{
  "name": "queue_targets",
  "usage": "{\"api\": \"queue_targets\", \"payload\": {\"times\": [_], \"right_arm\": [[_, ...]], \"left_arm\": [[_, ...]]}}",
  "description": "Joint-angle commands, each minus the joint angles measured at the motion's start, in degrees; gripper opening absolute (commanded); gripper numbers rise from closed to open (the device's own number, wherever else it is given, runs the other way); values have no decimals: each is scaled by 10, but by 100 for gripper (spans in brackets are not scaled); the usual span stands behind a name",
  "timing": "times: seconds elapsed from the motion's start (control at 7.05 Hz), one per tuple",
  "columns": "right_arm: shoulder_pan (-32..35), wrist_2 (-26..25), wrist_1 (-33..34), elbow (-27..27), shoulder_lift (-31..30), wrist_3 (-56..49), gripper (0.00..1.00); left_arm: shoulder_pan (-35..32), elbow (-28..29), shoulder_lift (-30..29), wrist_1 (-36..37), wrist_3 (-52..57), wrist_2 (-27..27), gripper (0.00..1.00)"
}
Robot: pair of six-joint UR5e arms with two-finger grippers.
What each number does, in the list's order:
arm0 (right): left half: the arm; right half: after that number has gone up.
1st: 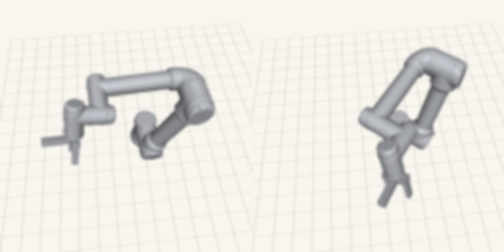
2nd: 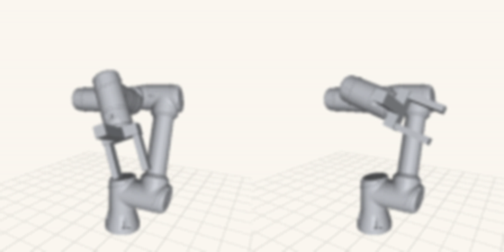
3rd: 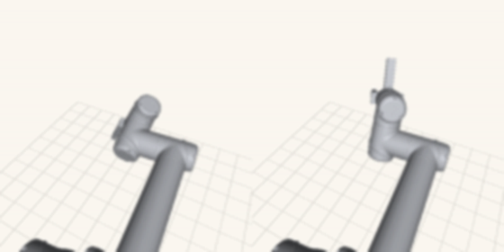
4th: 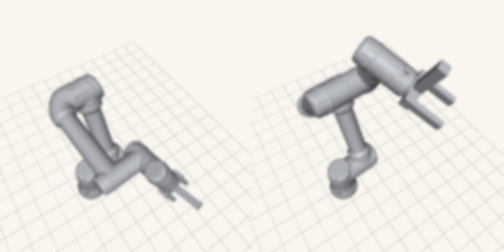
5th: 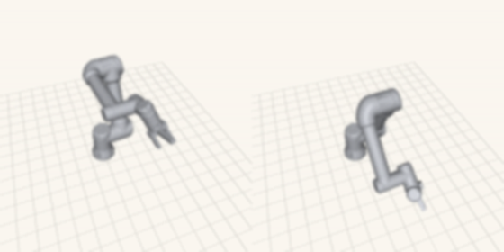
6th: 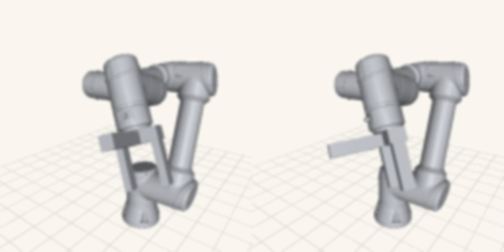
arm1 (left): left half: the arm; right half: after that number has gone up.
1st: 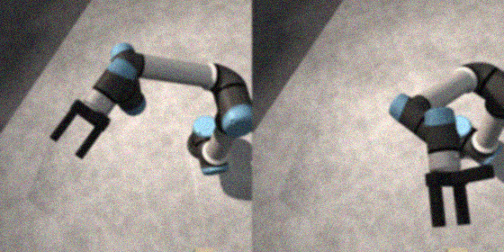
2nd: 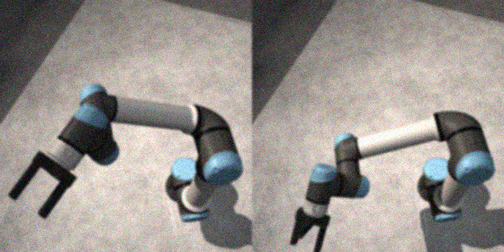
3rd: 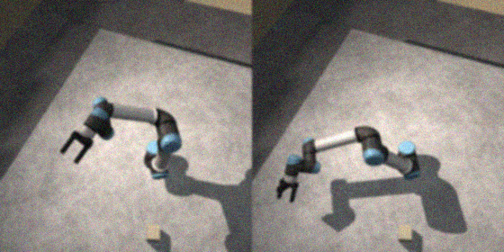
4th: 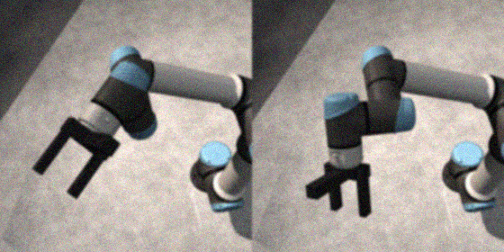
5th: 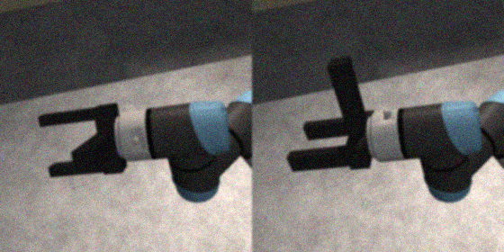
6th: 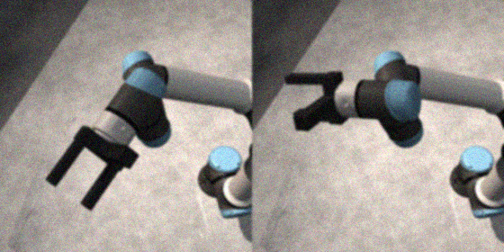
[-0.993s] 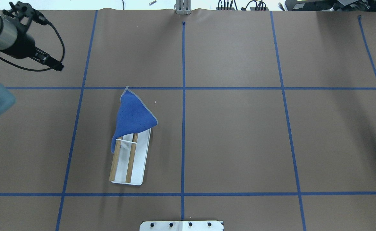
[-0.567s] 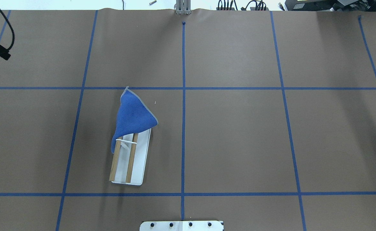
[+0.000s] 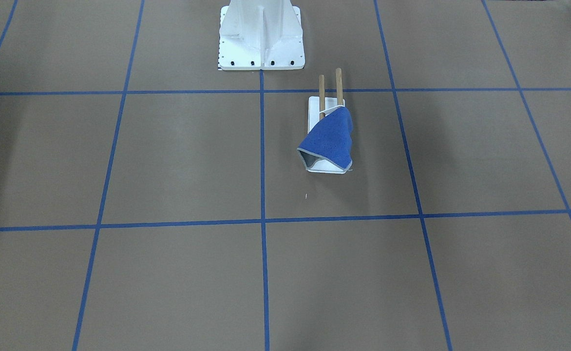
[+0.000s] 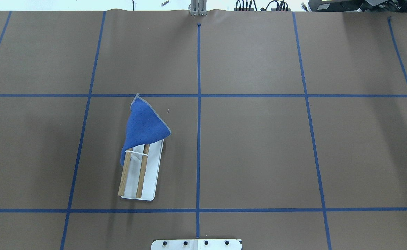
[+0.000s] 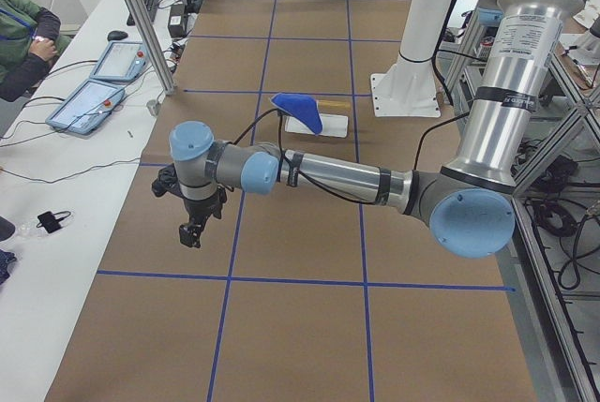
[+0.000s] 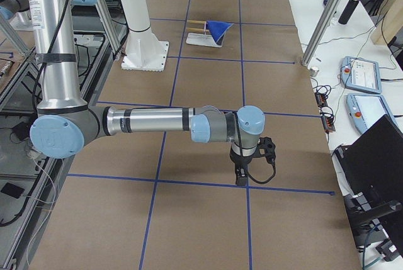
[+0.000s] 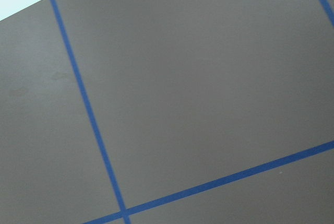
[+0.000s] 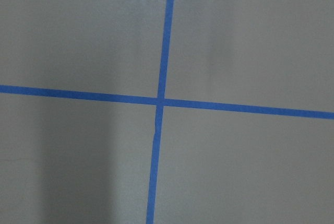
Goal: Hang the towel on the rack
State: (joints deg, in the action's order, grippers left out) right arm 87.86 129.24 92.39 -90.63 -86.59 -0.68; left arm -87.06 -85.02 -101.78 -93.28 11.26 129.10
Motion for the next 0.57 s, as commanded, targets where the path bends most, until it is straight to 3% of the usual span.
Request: {"api": "queue_targets", "payload": {"times": [0.0, 0.14, 0.43], "right_arm": [[20, 0, 75, -30, -1, 1, 100], [20, 0, 75, -30, -3, 1, 100], [20, 0, 75, -28, -4, 1, 100]], "left_arm": [[-31, -24, 66, 29, 10, 63, 98], [-36, -70, 115, 27, 10, 59, 98], [-38, -76, 121, 30, 9, 58, 98]]}}
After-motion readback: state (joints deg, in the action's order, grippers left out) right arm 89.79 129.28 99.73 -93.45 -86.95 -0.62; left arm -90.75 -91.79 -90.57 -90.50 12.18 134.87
